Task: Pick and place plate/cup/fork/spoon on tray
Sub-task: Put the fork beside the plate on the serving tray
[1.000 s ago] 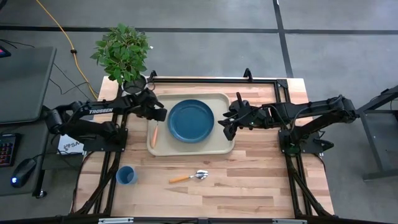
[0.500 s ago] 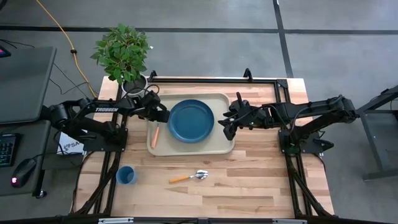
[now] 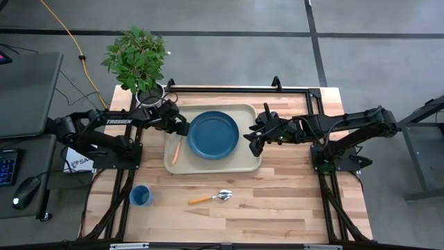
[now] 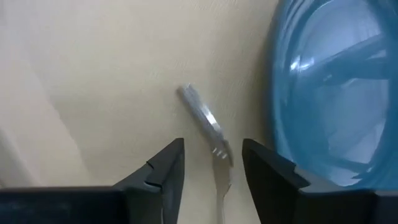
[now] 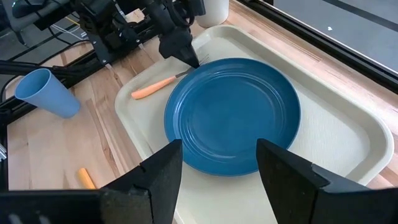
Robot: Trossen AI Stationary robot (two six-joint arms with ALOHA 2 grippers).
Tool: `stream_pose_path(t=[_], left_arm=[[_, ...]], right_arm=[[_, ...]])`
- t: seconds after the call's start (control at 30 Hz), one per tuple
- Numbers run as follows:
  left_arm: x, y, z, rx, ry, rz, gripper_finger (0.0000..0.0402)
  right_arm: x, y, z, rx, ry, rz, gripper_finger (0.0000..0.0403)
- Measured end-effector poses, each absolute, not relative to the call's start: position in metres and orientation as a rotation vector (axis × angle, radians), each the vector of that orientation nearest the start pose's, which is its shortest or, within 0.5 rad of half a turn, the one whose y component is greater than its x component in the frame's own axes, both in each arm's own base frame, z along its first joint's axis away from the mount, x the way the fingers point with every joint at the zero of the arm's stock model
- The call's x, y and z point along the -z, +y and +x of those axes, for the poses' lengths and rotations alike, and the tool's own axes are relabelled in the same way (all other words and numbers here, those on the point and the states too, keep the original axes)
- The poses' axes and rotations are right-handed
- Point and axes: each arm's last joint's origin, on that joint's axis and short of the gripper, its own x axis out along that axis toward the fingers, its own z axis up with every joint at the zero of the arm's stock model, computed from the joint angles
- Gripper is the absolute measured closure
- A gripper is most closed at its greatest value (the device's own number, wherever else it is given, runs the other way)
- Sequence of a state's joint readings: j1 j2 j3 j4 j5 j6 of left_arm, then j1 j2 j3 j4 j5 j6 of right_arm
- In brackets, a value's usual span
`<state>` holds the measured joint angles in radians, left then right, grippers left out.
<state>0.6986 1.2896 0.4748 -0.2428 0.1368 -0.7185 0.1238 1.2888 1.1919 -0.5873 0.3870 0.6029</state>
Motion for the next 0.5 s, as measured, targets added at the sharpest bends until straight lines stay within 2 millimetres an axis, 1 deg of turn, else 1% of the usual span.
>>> stream_pose_path(t=[0.2, 0.33, 0.5], left_arm=[[-0.148, 0.139, 0.162, -0.844, 0.768, -1.04, 0.0245], [-0.158, 0.145, 0.162, -0.84, 0.808, -1.011, 0.0245], [-0.164, 0.14, 0.162, -0.832, 0.915, -1.002, 0.0245]], right_arm=[[-0.333, 0.022, 0.269, 0.441, 0.562, 0.405, 0.0206], [-0.333, 0.022, 0.269, 0.441, 0.563, 0.406, 0.0206], [-0.333, 0.023, 0.269, 0.441, 0.562, 0.406, 0.0206]])
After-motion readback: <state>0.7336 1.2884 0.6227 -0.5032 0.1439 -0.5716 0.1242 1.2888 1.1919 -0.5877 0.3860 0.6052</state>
